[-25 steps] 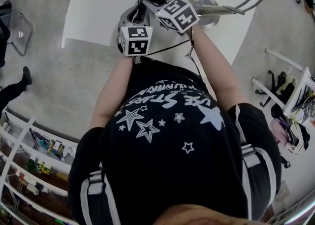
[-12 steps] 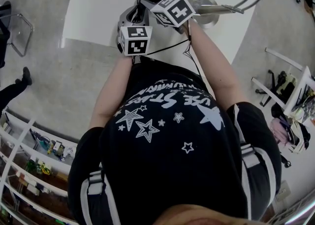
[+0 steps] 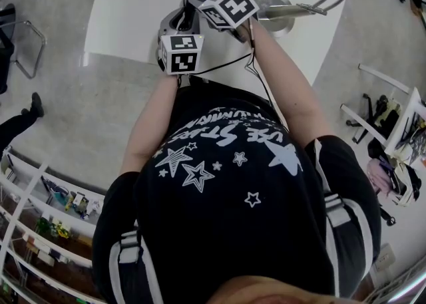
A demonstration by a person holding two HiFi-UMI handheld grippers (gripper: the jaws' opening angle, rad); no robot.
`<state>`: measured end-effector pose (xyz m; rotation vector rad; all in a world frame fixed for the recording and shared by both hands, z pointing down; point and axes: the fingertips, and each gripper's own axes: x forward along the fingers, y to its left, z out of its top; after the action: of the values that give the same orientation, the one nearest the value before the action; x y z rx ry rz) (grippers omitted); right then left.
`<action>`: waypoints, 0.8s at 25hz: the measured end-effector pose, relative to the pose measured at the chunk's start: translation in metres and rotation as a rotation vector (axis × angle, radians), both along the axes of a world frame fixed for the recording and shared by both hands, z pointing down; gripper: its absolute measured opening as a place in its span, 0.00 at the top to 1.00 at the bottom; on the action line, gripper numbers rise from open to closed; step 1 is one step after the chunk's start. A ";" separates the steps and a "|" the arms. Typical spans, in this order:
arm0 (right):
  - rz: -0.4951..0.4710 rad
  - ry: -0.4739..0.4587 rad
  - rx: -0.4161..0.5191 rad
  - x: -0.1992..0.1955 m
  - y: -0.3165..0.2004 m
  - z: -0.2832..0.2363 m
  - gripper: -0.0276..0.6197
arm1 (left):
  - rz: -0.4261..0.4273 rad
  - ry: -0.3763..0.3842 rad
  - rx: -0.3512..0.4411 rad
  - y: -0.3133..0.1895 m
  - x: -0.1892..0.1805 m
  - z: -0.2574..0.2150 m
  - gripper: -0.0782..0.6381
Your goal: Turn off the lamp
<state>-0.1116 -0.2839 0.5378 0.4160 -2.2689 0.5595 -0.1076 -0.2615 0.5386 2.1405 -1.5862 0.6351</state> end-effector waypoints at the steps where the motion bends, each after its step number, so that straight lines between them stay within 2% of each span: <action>1: 0.001 0.001 0.001 -0.002 -0.001 -0.003 0.95 | -0.001 0.002 -0.001 0.000 -0.002 0.000 0.72; 8: 0.064 -0.043 -0.033 0.005 0.003 -0.002 0.95 | -0.005 0.015 -0.008 0.004 0.002 0.002 0.72; 11: 0.062 -0.032 -0.002 0.008 0.004 -0.005 0.95 | -0.002 0.011 -0.010 0.004 0.003 0.000 0.72; 20: 0.103 -0.078 0.027 0.020 0.013 -0.018 0.95 | 0.025 0.014 -0.028 0.001 0.002 0.000 0.71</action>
<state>-0.0914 -0.2706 0.5197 0.5355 -2.3419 0.6079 -0.1058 -0.2606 0.5385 2.1433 -1.5362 0.6448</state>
